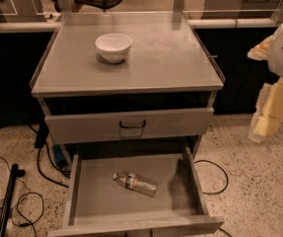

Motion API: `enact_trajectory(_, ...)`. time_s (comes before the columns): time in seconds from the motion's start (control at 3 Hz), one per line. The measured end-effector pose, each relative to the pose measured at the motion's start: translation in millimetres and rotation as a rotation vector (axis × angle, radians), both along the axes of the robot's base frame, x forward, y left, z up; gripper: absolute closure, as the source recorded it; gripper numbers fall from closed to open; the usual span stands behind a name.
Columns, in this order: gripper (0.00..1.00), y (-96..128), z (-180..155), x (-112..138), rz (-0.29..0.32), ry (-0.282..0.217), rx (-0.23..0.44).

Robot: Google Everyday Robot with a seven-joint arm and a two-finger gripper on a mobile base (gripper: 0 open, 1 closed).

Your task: Pick water bottle from middle drawer and place on counter

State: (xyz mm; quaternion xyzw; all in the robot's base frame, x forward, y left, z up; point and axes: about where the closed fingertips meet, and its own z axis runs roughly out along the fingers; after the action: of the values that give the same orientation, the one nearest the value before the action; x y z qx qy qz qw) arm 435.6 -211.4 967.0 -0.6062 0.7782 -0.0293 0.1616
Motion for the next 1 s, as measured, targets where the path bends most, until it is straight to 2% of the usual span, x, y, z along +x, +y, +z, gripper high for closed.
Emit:
enact_trajectory(0.33,0.0,18.9,-29.0,-11.4,0.029,0.022,0.033)
enact_trajectory(0.67,0.0,42.0,-71.0,-28.1,0.056,0.067,0.095)
enact_trajectory(1.0,0.0,58.6,-115.3,-39.7,0.056,0.087,0.194)
